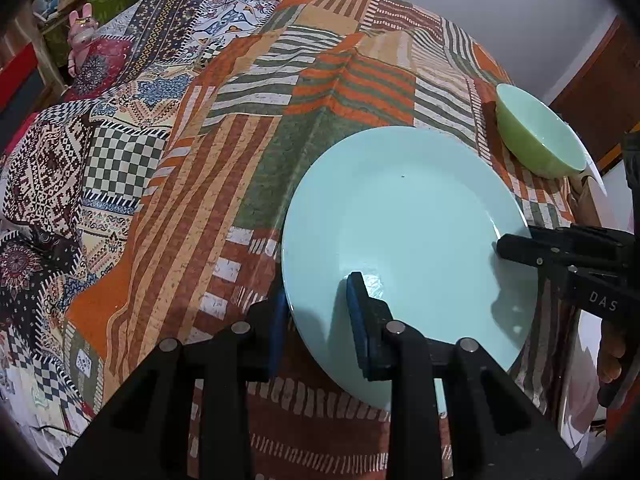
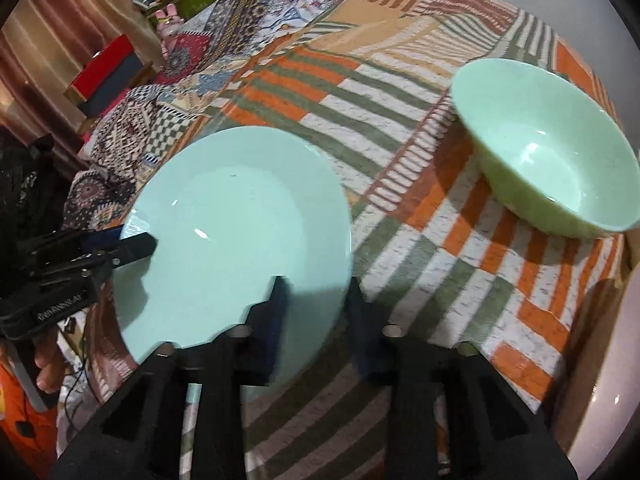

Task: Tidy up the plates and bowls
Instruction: 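Lift the mint green plate with the left gripper and carry it toward the plate stack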

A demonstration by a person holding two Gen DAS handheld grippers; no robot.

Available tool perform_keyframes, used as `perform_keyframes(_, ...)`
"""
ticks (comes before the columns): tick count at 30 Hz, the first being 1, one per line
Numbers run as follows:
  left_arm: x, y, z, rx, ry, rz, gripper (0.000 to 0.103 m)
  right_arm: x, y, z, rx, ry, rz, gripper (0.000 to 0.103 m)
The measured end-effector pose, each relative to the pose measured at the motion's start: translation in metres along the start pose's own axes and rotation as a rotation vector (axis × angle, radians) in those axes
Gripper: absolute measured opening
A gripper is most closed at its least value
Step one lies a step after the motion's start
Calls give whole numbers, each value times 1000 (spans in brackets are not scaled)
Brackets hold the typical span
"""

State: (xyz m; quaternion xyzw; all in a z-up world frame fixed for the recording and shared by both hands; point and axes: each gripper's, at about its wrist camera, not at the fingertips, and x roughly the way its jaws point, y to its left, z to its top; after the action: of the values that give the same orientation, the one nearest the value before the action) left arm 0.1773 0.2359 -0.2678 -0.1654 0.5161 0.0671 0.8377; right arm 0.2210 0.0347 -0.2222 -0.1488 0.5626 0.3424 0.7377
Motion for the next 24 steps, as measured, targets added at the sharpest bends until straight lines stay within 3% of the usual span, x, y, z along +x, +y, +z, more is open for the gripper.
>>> perform_keyframes(8, -20, -10, -3, 8, -22, -8, 29, -19, 0, -9, 1, -46, -16, 20)
perform_keyframes(13, -51, -20, -5, 14, -87, -16, 29, -54, -3, -16, 34, -133, 21, 20)
perform_keyframes(24, -114, -53, -14, 44, -186, -63, 29, -126, 3, -43, 43, -326, 2, 20)
